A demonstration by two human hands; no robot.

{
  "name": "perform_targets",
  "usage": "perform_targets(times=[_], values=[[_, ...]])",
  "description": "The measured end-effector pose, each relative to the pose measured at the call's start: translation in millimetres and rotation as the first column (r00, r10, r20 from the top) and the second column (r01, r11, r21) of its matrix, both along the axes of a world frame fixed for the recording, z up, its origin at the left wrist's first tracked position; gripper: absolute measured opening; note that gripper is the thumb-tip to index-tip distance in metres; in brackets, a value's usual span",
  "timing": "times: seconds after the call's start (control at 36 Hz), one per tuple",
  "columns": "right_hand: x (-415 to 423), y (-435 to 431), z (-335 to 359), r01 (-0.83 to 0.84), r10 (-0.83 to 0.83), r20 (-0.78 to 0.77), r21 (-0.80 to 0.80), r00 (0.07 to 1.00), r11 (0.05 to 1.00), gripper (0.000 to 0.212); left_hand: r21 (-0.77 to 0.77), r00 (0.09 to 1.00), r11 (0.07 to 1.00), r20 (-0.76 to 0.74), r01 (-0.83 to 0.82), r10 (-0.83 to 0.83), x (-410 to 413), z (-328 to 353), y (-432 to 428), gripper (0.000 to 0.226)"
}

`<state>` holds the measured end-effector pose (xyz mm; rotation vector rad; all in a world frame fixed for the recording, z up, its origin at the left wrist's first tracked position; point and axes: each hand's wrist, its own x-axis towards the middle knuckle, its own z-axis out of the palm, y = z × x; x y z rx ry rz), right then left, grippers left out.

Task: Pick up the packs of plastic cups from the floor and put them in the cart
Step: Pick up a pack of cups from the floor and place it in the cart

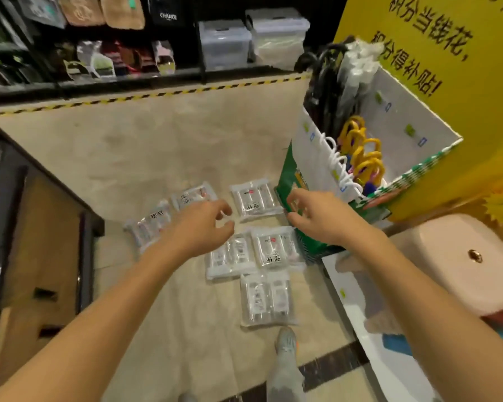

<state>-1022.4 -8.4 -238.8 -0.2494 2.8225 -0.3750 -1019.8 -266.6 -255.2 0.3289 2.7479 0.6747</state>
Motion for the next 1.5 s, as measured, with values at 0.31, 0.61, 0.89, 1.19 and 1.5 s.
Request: perform_targets(times=[0.31,0.61,0.89,1.19,1.5], values=[[-62.3,87.0,-248.8,0.092,-0.073,0.162,-0.114,0.984,0.989,0.045,0.125,0.946,0.951,0.204,-0.281,0.253,-39.7,-243.3,78.4,0.041],[-10.6,130.0,-609.2,0.311,-0.208,0.383,-0.231,0.9,0.922,0.055,0.093,0.819,0.901,0.464,-0.423,0.337,1.5,-589.2,116.7,0.062],[39.9,161.5,-864.2,0.404,-0.233,0.521,-0.242,0.821,0.882,0.074,0.117,0.798,0.905,0.527,-0.409,0.293,49.9,-843.3,135.6,0.076],[32.4,161.6,-829.4,0.37,-0.191,0.454,-0.346,0.87,0.862,0.078,0.211,0.833,0.882,0.474,-0.421,0.284,39.4,-812.5,132.9,0.076],[-63.1,123.0,-499.1,0.296,-0.176,0.299,-0.422,0.938,0.857,0.076,0.248,0.86,0.859,0.382,-0.448,0.338,-48.7,-485.1,85.0,0.073]])
